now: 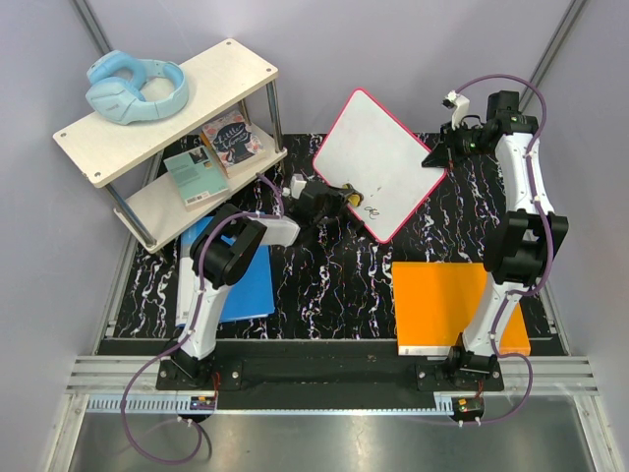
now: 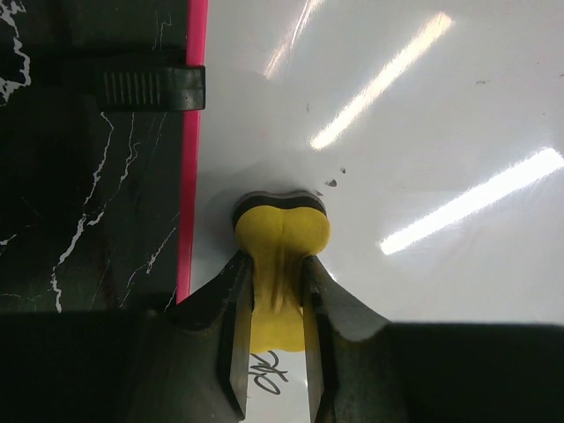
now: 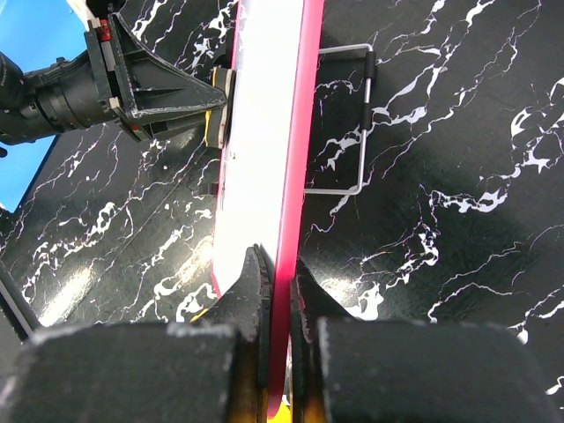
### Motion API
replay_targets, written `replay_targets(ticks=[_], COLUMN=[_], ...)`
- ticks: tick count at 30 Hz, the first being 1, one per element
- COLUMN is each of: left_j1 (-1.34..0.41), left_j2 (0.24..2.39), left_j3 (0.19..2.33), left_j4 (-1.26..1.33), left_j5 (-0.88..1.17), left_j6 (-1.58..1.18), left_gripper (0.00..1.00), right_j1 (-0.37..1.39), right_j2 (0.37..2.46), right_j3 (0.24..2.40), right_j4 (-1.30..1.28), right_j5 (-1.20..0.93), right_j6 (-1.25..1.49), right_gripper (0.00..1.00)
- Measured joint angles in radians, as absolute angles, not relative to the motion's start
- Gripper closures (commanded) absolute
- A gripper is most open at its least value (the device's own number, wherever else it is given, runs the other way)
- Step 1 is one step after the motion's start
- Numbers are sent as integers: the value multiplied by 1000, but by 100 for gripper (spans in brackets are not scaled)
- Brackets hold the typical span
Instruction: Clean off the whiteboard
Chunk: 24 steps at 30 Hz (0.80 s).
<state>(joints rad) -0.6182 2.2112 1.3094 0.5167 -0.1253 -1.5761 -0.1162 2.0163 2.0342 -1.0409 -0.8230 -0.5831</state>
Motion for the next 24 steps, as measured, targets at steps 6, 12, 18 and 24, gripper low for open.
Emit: replay_targets(ticks=[6, 12, 18, 24], left_j1=[-611, -553, -512, -523], left_j2=[2222, 2265, 2308, 2313], left_j3=[1371, 1482, 1555, 1570], left_j4=[442, 421, 431, 416], left_j5=[-127, -167, -181, -191], left_j6=[-1550, -1522, -1493, -1455], left_gripper=[100, 100, 100, 100], right_j1=[-116, -116, -116, -116], right_j2=[2016, 2016, 2016, 2016], right_j3=[2034, 2034, 2034, 2034], right_j4=[-1041, -1041, -1045, -1046], right_j5=[-813, -811, -819, -811], right_j6=[-579, -572, -580, -579], right_gripper=[100, 100, 100, 100])
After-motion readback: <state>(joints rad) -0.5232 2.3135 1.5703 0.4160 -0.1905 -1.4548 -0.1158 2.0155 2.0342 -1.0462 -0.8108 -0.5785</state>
